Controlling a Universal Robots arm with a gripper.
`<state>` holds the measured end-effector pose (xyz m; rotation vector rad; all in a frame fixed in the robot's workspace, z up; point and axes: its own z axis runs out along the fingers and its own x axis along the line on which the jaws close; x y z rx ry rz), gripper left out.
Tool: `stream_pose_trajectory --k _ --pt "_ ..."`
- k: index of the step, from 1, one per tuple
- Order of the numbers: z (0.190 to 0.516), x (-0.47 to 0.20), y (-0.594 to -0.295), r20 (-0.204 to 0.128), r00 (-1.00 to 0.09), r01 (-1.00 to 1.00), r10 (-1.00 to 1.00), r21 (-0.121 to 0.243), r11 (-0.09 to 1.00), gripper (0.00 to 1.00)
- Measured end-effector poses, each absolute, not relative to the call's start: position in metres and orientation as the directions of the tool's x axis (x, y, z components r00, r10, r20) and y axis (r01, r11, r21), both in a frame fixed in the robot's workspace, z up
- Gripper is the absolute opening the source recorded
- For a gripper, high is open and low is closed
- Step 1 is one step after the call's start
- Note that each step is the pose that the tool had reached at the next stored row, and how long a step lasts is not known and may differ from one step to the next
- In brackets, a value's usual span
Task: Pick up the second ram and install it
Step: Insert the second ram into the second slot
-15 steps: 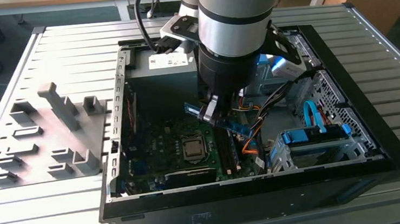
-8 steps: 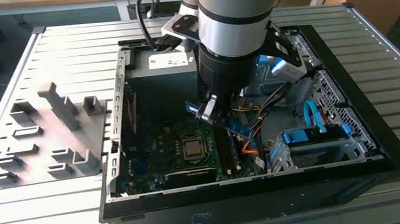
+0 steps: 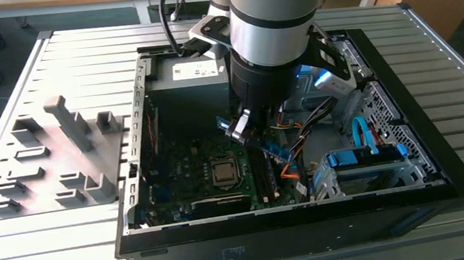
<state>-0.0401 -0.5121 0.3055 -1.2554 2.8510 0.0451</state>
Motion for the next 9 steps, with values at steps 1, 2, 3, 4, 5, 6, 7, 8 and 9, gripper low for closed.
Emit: stream_pose_trajectory --k 1,2,3,4,5,6,7,8,9 --pt "0.3055 -0.0401 -0.5121 -0.035 -0.679 -0.734 -0.733 0.016 0.679 0.14" --pt "0.3055 -0.0401 -0.5121 -0.035 -0.683 -0.73 -0.729 0.016 0.683 0.14" --pt "0.3055 -0.0401 -0.5121 -0.035 -0.687 -0.726 -0.726 0.016 0.687 0.14" --pt "0.3055 -0.0401 -0.5121 -0.035 -0.691 -0.723 -0.722 0.016 0.691 0.14" --pt "0.3055 -0.0401 -0.5121 -0.035 -0.696 -0.718 -0.718 0.016 0.695 0.14" --pt "0.3055 -0.0401 -0.5121 -0.036 -0.699 -0.715 -0.714 0.016 0.699 0.14" --pt "0.3054 -0.0401 -0.5121 -0.036 -0.703 -0.711 -0.71 0.016 0.703 0.14" --pt "0.3054 -0.0401 -0.5121 -0.035 -0.707 -0.707 -0.706 0.016 0.707 0.14" --pt "0.3054 -0.0401 -0.5121 -0.035 -0.711 -0.703 -0.702 0.016 0.711 0.14"
